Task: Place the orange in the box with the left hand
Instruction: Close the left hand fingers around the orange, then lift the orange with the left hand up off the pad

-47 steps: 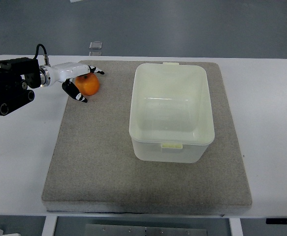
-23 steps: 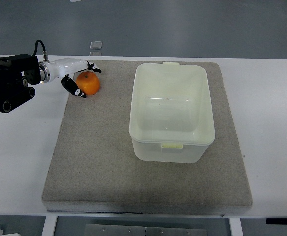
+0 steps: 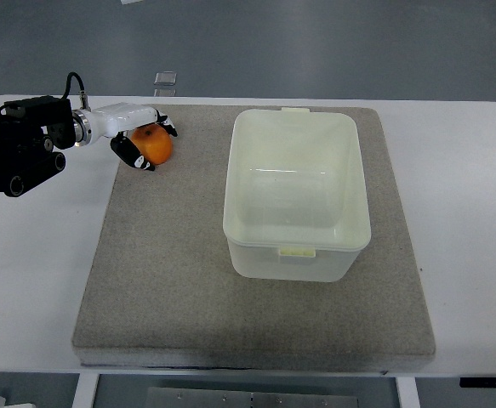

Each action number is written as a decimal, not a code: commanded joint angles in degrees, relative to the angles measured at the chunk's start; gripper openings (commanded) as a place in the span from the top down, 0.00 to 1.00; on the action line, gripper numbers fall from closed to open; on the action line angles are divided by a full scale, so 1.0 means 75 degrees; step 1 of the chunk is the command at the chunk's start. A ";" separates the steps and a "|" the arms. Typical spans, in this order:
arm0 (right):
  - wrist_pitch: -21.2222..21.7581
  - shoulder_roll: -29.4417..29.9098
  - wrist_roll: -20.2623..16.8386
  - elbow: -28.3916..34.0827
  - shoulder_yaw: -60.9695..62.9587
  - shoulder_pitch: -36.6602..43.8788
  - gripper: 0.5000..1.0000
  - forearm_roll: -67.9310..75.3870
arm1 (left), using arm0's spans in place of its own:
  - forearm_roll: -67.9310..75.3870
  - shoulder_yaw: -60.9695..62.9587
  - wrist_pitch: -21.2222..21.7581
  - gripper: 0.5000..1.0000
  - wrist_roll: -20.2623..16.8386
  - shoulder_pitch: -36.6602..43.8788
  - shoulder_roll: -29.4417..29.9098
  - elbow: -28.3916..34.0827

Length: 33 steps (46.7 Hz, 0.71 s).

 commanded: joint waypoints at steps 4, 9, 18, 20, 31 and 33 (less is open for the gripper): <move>0.0000 0.0000 0.0002 -0.0002 0.0000 0.0000 0.11 0.0000 | 0.0000 0.0015 -0.0023 1.00 0.0000 0.0019 0.0001 0.0034; 0.0000 0.0000 0.0002 -0.0002 0.0000 0.0000 0.11 0.0000 | 0.0012 0.0050 -0.0023 1.00 0.0000 0.0007 0.0001 0.0057; 0.0000 0.0000 -0.0009 -0.0002 0.0000 0.0000 0.11 0.0000 | 0.0024 0.0039 -0.0058 1.00 0.0000 -0.0016 -0.0011 0.0069; 0.0000 0.0000 -0.0009 -0.0002 0.0000 0.0000 0.11 0.0000 | 0.0012 0.0004 -0.0047 1.00 0.0012 -0.0016 -0.0023 0.0069; 0.0000 0.0000 -0.0009 -0.0002 0.0000 0.0000 0.11 0.0000 | -0.0152 -0.0312 -0.0093 1.00 0.0012 -0.0016 -0.0023 0.0116; 0.0000 0.0000 0.0002 -0.0002 0.0000 0.0000 0.11 0.0000 | -0.0199 -0.0499 -0.0140 1.00 0.0012 -0.0004 -0.0023 0.0116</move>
